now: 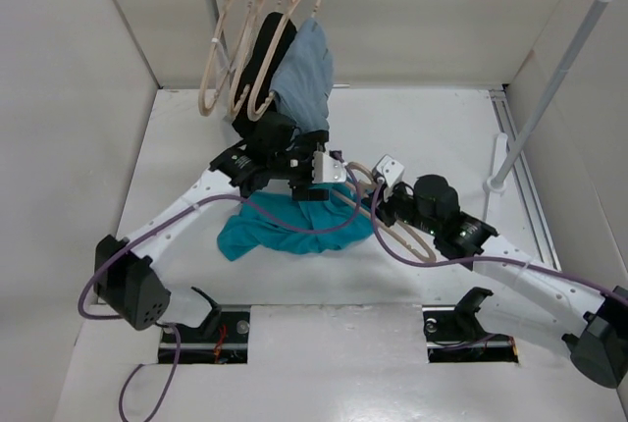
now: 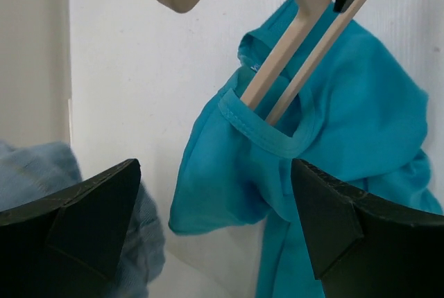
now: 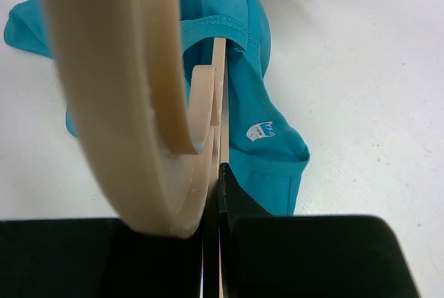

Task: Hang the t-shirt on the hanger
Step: Place tshirt on hanger

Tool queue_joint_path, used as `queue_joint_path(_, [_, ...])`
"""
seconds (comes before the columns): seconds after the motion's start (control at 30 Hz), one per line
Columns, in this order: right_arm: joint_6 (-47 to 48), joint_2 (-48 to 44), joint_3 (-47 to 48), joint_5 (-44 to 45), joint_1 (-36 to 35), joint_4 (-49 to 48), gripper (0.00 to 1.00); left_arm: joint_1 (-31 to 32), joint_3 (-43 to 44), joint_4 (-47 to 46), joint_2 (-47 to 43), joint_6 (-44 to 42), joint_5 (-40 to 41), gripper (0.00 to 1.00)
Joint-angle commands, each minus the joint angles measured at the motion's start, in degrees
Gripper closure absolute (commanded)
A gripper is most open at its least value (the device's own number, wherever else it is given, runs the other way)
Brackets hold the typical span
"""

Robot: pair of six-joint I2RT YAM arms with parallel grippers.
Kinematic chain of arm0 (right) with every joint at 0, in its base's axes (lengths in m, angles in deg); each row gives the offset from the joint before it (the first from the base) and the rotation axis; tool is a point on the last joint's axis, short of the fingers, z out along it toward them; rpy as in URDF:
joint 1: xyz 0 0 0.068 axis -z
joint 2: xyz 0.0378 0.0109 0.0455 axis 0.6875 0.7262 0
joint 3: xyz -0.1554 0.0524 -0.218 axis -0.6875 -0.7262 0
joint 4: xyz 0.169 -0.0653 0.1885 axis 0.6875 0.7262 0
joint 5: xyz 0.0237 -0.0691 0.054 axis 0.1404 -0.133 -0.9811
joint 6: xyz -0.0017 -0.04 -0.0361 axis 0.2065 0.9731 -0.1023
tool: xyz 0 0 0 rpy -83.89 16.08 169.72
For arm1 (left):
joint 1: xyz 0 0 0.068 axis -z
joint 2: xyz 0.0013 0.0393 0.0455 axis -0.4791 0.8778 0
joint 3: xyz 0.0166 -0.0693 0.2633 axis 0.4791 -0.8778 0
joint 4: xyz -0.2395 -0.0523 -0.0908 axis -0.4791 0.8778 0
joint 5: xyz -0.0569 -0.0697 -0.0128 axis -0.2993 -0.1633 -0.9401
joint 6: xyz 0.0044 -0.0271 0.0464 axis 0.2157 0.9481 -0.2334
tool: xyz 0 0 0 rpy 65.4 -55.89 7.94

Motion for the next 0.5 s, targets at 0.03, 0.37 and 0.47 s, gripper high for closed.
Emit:
queue_joint_path(0.03, [1.72,-2.42,-0.58,-1.61,-1.07,-4.98,1.0,0.83,-0.62,-2.07,3.39,-10.82,-2.8,0.13])
queue_joint_path(0.37, [1.73,-5.49,-1.11,-2.93,-1.59,-4.98,1.0,0.84,2.54,4.96,12.28,-19.03,-3.94,0.35])
queue_joint_path(0.47, [2.26,-5.5,-0.59,-2.93,-1.59,-4.98,1.0,0.84,3.15,8.04,12.99,-17.99,-6.58,0.97])
